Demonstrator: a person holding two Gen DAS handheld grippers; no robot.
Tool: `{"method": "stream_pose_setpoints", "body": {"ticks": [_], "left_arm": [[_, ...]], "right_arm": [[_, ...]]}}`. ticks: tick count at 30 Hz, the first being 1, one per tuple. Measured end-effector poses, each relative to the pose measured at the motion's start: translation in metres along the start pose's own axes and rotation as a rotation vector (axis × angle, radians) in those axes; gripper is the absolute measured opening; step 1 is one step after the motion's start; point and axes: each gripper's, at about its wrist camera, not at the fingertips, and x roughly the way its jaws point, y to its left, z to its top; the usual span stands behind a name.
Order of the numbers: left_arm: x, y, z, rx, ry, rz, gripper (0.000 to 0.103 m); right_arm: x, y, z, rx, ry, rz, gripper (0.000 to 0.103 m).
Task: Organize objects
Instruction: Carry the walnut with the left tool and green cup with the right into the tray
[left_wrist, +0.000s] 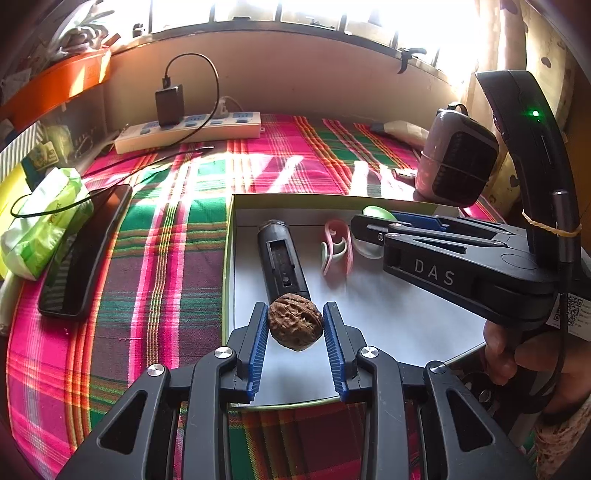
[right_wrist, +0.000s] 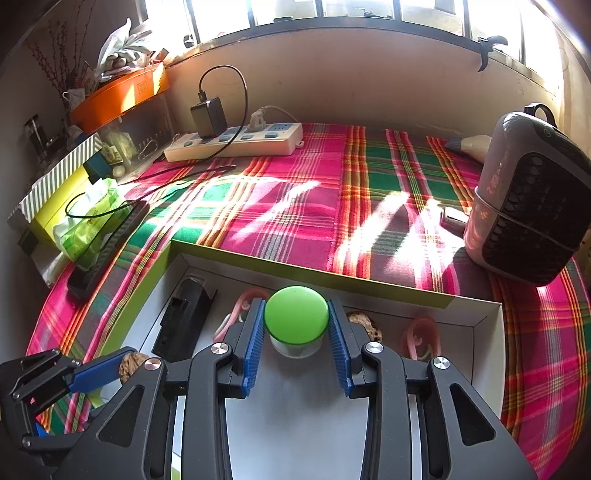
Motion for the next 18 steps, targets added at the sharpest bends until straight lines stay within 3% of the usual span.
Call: {"method": "stream_pose_setpoints", "body": {"ticks": [18], "left_arm": [[0.0027, -0.0087, -0.0043, 0.052, -0.002, 0.046, 0.028]], "right_arm": [[0.0018, 0.0013, -0.0008, -0.009, 0.008, -0.01, 0.035]]}}
